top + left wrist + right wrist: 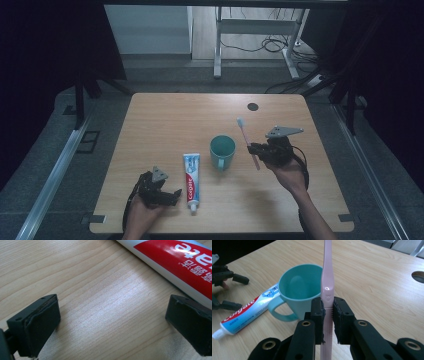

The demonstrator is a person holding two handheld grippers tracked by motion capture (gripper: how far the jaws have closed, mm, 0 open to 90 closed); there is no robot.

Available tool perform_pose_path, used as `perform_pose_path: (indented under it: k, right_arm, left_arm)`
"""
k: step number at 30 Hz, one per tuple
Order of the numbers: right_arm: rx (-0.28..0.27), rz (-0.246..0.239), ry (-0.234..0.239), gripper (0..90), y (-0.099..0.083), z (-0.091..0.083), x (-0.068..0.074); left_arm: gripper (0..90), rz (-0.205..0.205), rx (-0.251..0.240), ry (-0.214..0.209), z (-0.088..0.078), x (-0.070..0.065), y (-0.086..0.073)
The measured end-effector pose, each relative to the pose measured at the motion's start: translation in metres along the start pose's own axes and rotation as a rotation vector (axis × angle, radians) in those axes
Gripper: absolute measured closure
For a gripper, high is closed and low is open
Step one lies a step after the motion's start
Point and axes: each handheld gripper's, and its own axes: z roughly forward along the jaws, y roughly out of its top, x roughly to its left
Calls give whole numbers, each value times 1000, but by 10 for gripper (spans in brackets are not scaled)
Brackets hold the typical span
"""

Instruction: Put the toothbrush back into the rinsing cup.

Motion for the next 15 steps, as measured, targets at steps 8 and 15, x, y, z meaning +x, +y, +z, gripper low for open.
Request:
perform_pose_path:
  k: [8, 15]
  right_arm:
    - [-29, 10, 10, 784, 5, 6, 0]
    - [-52, 11, 19, 784, 12, 9, 2]
  left_arm:
    - [0, 3, 5, -1, 0, 0, 0]
    - [0, 4, 5, -1, 0, 0, 0]
